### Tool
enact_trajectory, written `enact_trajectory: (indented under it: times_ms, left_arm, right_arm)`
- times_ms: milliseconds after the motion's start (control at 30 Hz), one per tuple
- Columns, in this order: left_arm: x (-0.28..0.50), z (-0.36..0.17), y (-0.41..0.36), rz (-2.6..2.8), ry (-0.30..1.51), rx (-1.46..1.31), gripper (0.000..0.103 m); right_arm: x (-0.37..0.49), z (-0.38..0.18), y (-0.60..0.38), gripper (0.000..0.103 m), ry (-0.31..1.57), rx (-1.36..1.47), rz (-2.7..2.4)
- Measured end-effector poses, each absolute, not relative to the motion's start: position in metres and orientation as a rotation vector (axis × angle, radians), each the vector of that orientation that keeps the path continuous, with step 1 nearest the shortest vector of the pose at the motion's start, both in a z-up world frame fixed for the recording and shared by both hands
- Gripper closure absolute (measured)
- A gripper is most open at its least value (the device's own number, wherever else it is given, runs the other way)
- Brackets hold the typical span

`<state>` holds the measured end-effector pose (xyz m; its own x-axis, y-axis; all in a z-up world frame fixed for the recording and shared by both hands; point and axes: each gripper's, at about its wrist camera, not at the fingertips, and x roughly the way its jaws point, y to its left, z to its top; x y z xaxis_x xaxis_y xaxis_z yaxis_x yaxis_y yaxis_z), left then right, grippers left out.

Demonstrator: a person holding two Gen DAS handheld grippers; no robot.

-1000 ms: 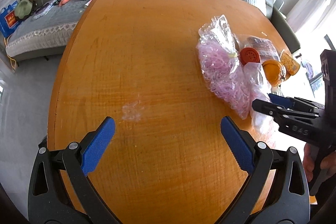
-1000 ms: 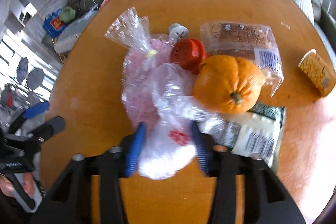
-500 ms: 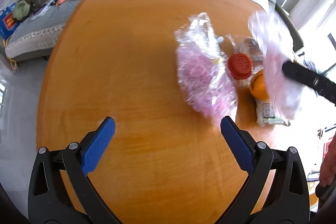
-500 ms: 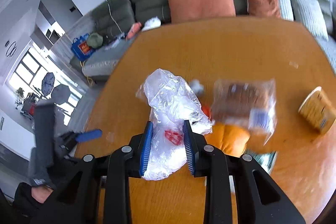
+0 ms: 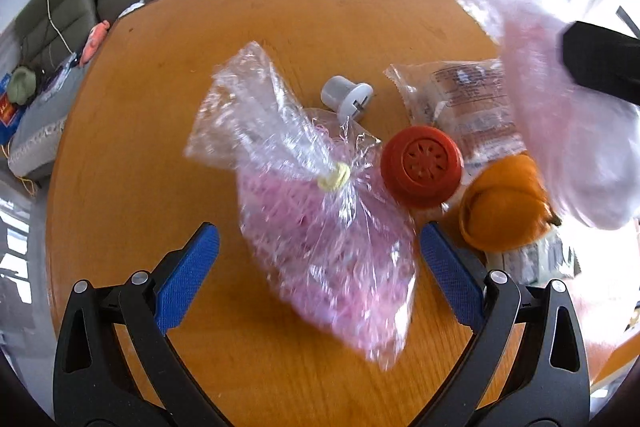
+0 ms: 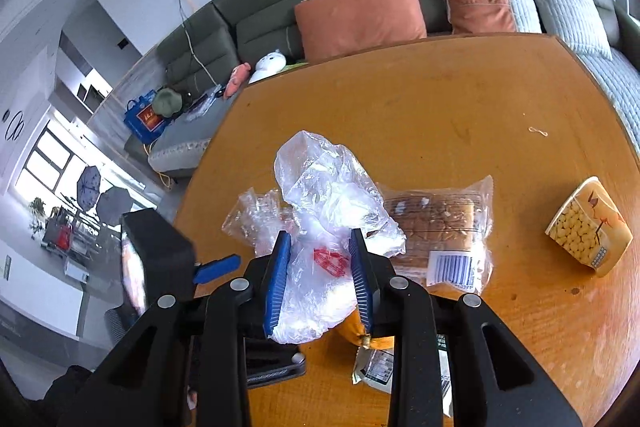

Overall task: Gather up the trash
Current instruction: 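Grasp the pink-filled clear bag with the left tool while the right tool holds the white bag, then carry both bags over the black bin and open both tools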

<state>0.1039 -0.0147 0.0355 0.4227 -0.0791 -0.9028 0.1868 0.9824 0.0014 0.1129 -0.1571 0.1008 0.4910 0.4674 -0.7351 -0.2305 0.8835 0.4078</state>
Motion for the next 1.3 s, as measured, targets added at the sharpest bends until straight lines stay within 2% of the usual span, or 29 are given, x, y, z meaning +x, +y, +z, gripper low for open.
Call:
enact_trajectory:
  times_ms: [100, 200, 233, 267, 333, 400, 767, 1300]
  left_arm:
    - [0.112, 0.029, -0.009, -0.163, 1.141, 0.059, 0.007]
    - [0.113, 0.027, -0.004, -0.169, 1.125, 0.018, 0.036]
    - [0.113, 0.026, -0.003, -0.165, 1.123, 0.021, 0.042]
    - [0.113, 0.026, -0.001, -0.170, 1.116, 0.015, 0.045]
    - [0.111, 0.027, 0.005, -0.185, 1.109, -0.022, 0.057]
    - [0.108, 0.031, 0.016, -0.196, 1.099, -0.072, 0.062]
    - [0.058, 0.054, 0.078, -0.129, 1.036, -0.159, 0.064]
    - [-0.018, 0.064, 0.205, 0.077, 0.990, -0.294, 0.064]
  right_arm:
    - [0.114, 0.100, -0.157, 0.071, 0.974, 0.276, 0.421]
    - [0.111, 0.100, -0.153, 0.071, 0.976, 0.276, 0.413]
    - [0.110, 0.099, -0.152, 0.071, 0.978, 0.276, 0.411]
    - [0.109, 0.100, -0.150, 0.071, 0.979, 0.274, 0.411]
    - [0.108, 0.100, -0.147, 0.071, 0.978, 0.266, 0.410]
    - [0.106, 0.102, -0.142, 0.071, 0.977, 0.256, 0.411]
    - [0.092, 0.116, -0.086, 0.071, 0.966, 0.187, 0.465]
    - [0.059, 0.119, 0.074, 0.071, 0.995, 0.034, 0.701]
